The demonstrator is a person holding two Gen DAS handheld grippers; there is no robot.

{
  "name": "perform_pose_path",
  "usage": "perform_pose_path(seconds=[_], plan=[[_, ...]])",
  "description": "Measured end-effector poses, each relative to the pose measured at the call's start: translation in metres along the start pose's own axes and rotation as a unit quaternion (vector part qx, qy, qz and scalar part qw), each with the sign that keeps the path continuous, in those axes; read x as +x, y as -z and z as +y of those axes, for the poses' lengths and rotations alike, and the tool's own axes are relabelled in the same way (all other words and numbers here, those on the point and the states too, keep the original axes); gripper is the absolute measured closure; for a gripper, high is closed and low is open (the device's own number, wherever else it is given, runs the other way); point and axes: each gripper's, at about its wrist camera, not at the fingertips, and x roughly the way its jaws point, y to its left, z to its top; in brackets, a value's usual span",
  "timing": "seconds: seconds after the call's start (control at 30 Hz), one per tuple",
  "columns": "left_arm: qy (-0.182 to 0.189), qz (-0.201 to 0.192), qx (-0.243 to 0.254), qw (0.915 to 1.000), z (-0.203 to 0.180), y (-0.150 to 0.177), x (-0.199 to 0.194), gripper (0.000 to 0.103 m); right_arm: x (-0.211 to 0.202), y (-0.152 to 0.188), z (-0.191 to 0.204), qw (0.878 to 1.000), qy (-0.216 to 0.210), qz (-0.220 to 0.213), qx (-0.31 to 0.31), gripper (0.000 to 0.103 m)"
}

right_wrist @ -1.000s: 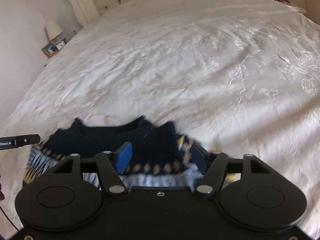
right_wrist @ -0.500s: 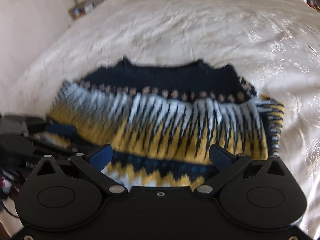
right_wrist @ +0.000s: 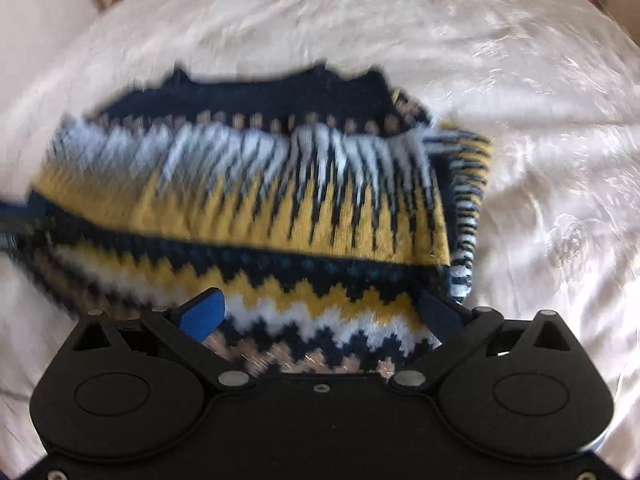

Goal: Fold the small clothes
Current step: 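Press and smooth the folded sweater with both open grippers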

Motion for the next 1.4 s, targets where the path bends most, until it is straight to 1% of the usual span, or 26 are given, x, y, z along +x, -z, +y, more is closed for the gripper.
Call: perform_pose_path(seconds=[0.07,0.13,0.27,0.37,0.43,0.5,0.57,0.63,0.7,0.83,0.97,1.23,1.3,1.4], plan=[[0.013,-0.008,-0.003,0.9999,-0.004,-0.008,-0.009,0.016,-0.015,-0.008,0.003,0.999,-0.01,-0.03,0.007,0.001],[0.024,-0.019,-0.005,0.9995,-0.009,-0.021,-0.016,0.016,-0.019,-0.019,0.007,0.999,-0.011,-0.044,0.001,0.001],[0.029,-0.025,0.002,0.9993,-0.026,-0.051,-0.008,0.015,-0.004,-0.044,0.009,0.999,-0.002,-0.043,-0.002,0.001],[0.017,-0.013,0.012,0.9997,-0.037,-0.064,0.01,0.015,0.013,-0.057,0.01,1.0,0.011,-0.025,-0.01,0.001],[0.008,0.004,0.012,0.9999,-0.041,-0.07,0.026,0.015,0.026,-0.063,0.01,1.0,0.022,-0.011,-0.017,0.001],[-0.004,0.026,0.011,0.9996,-0.039,-0.07,0.039,0.015,0.038,-0.065,0.008,0.999,0.037,0.006,-0.021,0.001],[-0.012,0.045,0.014,0.9988,-0.037,-0.069,0.054,0.011,0.05,-0.064,0.002,0.999,0.043,0.027,-0.018,0.001],[-0.014,0.054,0.018,0.9983,-0.037,-0.069,0.065,0.004,0.06,-0.062,-0.001,0.998,0.042,0.041,-0.018,0.0],[-0.015,0.059,0.021,0.9979,-0.038,-0.07,0.073,0.001,0.068,-0.061,-0.003,0.998,0.041,0.046,-0.019,0.0],[-0.015,0.07,0.012,0.9974,-0.038,-0.075,0.083,0.0,0.075,-0.06,-0.005,0.998,0.041,0.043,-0.015,0.0],[-0.016,0.08,0.007,0.9967,-0.035,-0.083,0.087,0.0,0.073,-0.059,-0.004,0.998,0.04,0.041,-0.012,0.0],[-0.023,0.073,0.003,0.9971,-0.034,-0.083,0.089,0.0,0.071,-0.057,-0.001,0.999,0.042,0.024,-0.007,0.0],[-0.024,0.076,0.003,0.9968,-0.034,-0.084,0.089,0.0,0.072,-0.058,-0.001,0.999,0.037,0.025,-0.01,0.0],[-0.026,0.079,0.002,0.9965,-0.037,-0.083,0.086,0.0,0.07,-0.062,-0.008,1.0,0.017,0.023,-0.005,0.0]])
